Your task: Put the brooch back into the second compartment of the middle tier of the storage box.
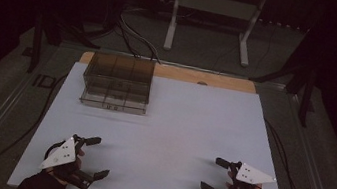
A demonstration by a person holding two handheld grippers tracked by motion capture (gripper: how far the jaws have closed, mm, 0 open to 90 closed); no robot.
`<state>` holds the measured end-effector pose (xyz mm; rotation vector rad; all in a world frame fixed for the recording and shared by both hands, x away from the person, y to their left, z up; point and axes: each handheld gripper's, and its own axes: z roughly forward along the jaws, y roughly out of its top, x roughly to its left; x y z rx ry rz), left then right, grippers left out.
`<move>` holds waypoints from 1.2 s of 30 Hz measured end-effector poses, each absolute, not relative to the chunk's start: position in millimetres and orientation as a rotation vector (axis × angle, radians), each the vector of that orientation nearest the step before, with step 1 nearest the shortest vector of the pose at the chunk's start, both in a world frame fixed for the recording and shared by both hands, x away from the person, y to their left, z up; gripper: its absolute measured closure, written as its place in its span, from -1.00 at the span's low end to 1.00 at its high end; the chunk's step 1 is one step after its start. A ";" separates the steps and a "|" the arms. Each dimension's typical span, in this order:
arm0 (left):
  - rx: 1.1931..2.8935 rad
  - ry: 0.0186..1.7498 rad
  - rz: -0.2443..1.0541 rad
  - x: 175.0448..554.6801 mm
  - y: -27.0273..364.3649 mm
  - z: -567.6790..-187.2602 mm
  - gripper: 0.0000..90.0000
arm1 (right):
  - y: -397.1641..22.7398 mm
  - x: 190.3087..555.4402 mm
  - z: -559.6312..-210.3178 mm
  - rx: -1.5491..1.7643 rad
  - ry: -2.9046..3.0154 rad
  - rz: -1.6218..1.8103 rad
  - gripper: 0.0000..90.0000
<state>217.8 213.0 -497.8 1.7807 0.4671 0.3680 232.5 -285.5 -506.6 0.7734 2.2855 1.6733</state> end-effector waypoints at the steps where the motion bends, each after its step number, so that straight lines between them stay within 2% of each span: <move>1: 1.779 0.465 0.371 217.7 213.0 -497.6 -0.99 | -285.3 232.7 -506.9 0.773 2.285 1.673 -1.00; 8: 1.760 0.475 0.369 219.2 213.9 -497.9 -0.99 | -287.2 233.6 -504.6 0.769 2.243 1.728 -1.00; 24: 1.753 0.469 0.394 218.6 215.0 -494.7 -0.99 | -274.1 231.0 -509.5 0.753 2.384 1.599 -1.00; 36: 1.759 0.470 0.389 219.3 213.1 -495.0 -0.99 | -268.9 229.1 -485.1 0.688 2.330 1.693 -1.00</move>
